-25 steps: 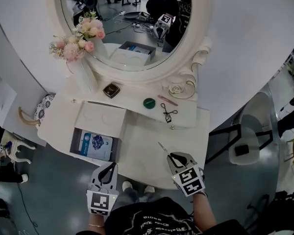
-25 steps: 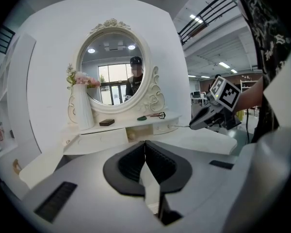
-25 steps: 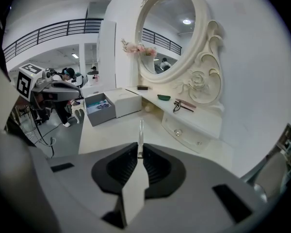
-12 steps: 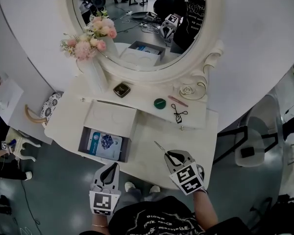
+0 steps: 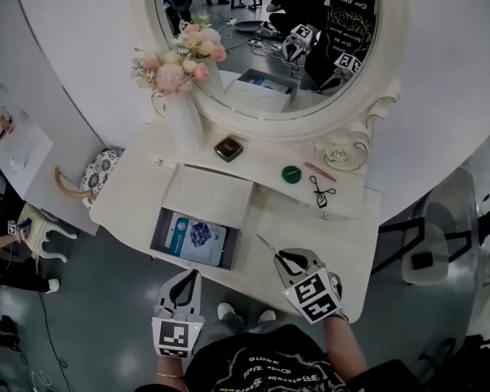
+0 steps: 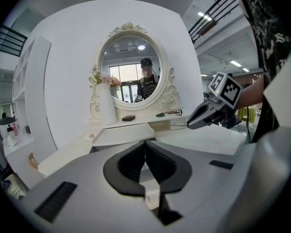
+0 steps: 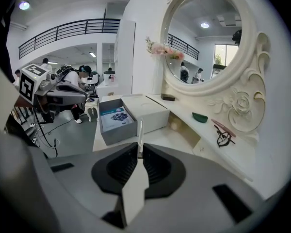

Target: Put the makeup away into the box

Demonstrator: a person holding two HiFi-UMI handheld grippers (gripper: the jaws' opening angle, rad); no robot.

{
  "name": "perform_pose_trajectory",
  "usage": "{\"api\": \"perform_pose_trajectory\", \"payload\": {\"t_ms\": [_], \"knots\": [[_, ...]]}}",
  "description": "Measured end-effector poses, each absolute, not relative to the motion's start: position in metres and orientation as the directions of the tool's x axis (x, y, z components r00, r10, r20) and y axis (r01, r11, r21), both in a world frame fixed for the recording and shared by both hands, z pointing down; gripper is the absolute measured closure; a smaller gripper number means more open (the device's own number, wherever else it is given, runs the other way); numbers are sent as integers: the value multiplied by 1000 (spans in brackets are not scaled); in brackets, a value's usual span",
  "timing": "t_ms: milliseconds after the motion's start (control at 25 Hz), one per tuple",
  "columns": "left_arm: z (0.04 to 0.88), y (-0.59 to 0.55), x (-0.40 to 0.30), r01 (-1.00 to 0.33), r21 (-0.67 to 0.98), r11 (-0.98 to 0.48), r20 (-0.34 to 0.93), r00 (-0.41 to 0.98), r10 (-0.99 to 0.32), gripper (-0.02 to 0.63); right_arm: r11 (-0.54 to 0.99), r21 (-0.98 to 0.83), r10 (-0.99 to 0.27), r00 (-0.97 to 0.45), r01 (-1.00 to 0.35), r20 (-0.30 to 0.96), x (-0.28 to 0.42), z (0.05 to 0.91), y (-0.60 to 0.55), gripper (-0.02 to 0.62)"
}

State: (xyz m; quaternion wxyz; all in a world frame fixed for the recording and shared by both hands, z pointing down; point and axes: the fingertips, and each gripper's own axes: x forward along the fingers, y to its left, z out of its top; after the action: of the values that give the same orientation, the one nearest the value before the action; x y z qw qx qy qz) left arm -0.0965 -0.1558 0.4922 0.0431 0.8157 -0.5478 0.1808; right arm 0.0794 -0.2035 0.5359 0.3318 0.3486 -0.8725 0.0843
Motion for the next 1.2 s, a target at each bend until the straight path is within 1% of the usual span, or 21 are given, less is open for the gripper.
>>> {"api": "perform_pose_trajectory", "payload": {"t_ms": [280, 1200], "knots": [[493, -158, -118, -919, -131, -373, 338, 312, -888, 589, 755, 79, -536, -545, -650, 644, 57, 535, -207, 552], [495, -175, -183, -922, -131, -363, 336, 304, -892, 589, 812, 92, -486, -581, -576, 652, -26, 538, -221, 552]]}}
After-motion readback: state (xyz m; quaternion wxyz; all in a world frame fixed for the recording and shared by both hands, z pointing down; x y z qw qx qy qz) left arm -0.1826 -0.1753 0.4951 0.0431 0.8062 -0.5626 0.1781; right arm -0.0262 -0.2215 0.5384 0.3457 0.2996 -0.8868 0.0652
